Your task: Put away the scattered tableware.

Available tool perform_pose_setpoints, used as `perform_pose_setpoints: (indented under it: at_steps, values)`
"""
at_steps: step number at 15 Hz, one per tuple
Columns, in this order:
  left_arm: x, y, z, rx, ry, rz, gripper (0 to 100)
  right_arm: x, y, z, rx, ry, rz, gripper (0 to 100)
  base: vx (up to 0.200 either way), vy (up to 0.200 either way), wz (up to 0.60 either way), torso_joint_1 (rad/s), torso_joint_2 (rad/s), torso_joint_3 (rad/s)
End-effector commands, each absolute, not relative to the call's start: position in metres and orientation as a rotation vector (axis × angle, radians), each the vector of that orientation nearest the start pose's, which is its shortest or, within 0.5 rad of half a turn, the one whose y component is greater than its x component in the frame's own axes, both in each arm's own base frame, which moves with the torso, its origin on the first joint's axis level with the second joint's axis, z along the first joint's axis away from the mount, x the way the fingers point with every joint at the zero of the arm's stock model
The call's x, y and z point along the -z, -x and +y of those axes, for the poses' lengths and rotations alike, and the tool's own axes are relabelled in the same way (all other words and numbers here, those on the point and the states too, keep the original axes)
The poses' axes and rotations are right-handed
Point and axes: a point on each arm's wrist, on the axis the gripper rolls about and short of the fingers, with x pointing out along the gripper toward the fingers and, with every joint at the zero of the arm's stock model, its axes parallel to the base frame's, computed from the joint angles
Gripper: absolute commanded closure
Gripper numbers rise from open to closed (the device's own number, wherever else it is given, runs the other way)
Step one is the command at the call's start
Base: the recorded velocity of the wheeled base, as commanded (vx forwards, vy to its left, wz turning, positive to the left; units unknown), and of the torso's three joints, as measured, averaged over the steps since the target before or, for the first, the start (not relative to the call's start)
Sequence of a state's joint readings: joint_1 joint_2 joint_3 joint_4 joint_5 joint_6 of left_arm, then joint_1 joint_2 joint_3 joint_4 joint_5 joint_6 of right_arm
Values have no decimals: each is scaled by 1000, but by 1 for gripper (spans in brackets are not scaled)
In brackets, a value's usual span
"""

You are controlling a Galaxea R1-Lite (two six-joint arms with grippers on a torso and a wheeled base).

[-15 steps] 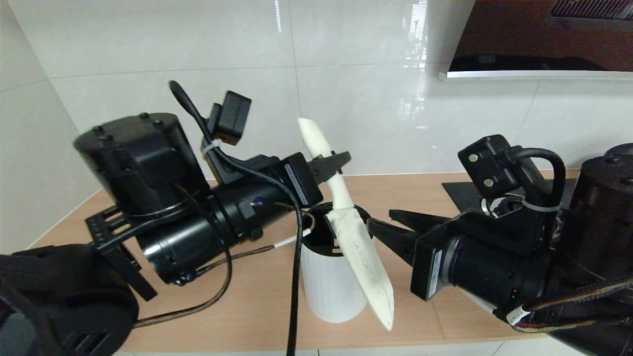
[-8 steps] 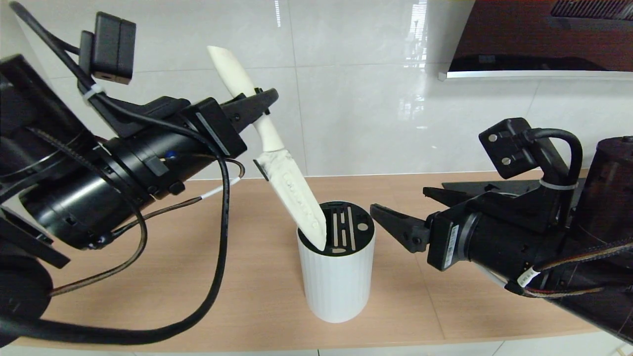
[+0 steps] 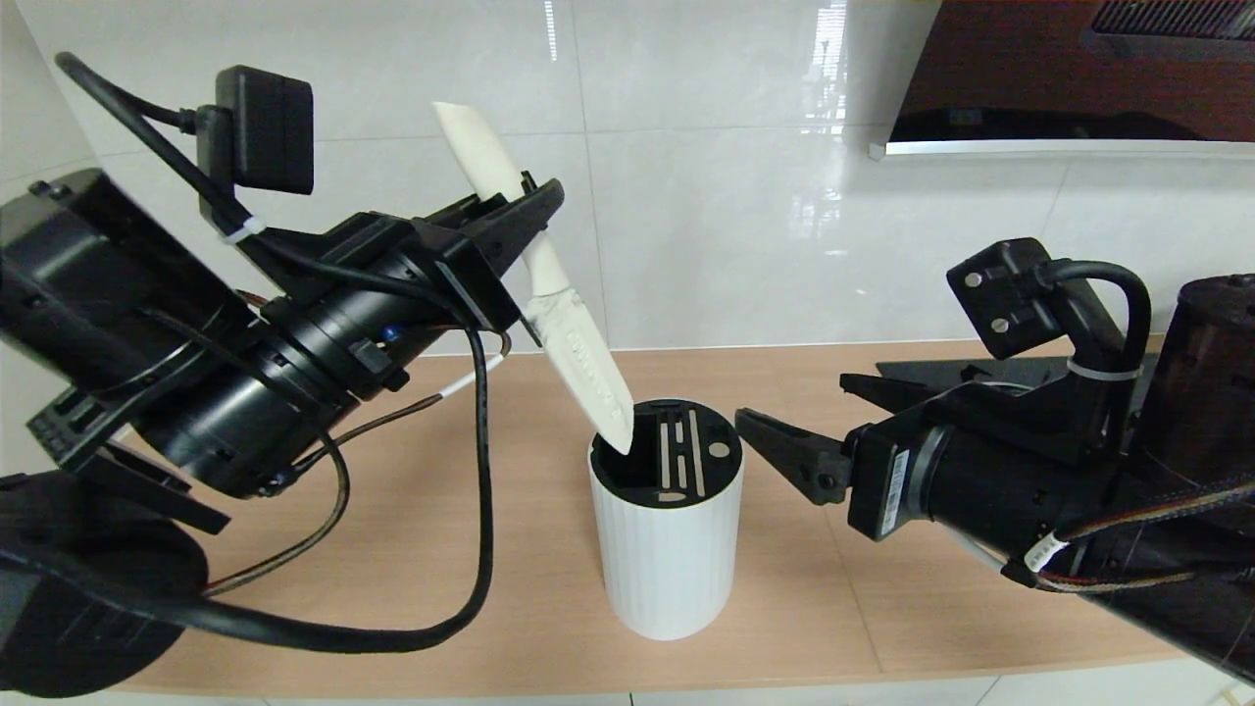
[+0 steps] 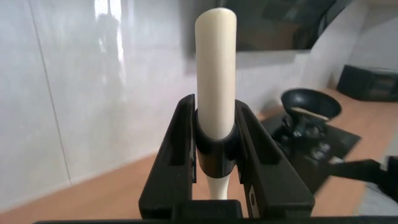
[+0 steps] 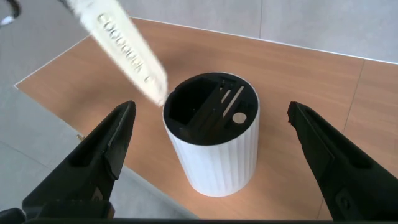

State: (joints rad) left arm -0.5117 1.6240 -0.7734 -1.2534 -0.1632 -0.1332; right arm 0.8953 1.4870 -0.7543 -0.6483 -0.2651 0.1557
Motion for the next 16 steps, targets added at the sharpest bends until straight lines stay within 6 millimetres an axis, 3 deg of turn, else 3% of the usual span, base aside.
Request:
perform_pose_setpoints:
  at_steps: [1, 11, 16]
  values:
    - [-232, -263, -153, 693, 187, -326, 100, -229, -165, 197, -623, -96, 121, 0, 0, 0, 0, 0, 0, 0]
    - [-201, -279, -165, 694, 166, -251, 100, -228, -165, 197, -623, -94, 122, 0, 0, 0, 0, 0, 0, 0]
    - [-170, -293, -177, 704, 157, -203, 100, -228, -166, 198, -623, -96, 123, 0, 0, 0, 0, 0, 0, 0]
